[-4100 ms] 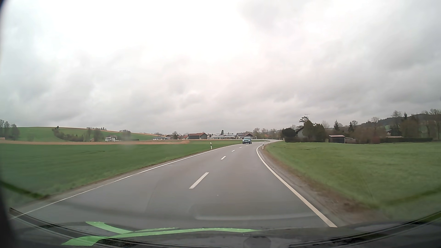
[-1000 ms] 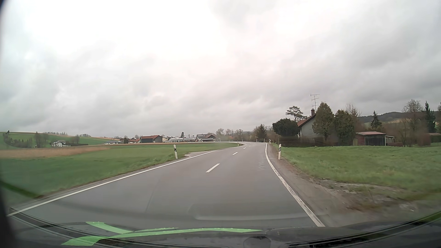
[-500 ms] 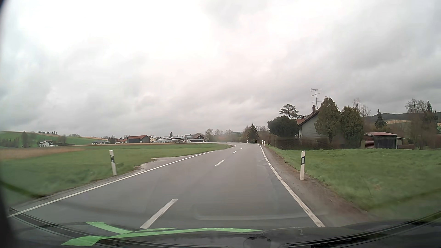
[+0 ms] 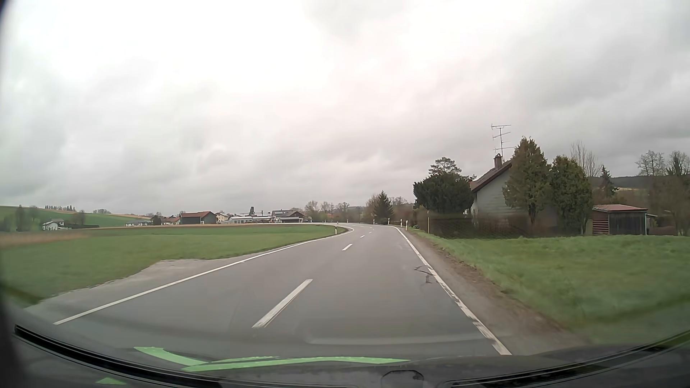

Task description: Follow the waypoints while adhering to traffic rules and regulations

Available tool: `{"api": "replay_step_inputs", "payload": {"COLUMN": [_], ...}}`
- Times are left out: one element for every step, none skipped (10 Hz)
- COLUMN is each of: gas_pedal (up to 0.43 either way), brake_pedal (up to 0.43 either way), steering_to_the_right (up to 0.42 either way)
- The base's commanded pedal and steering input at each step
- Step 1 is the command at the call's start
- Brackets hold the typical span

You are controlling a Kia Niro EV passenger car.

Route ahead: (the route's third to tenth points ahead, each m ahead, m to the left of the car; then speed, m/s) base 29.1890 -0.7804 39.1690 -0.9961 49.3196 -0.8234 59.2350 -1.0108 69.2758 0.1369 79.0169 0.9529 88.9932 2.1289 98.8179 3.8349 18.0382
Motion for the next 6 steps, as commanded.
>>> {"api": "replay_step_inputs", "payload": {"gas_pedal": [0.008,0.0,0.0,0.0,0.0,0.0], "brake_pedal": [0.0,0.0,0.0,0.0,0.0,0.0], "steering_to_the_right": [0.013,0.012,0.01,0.007,0.005,0.004]}}
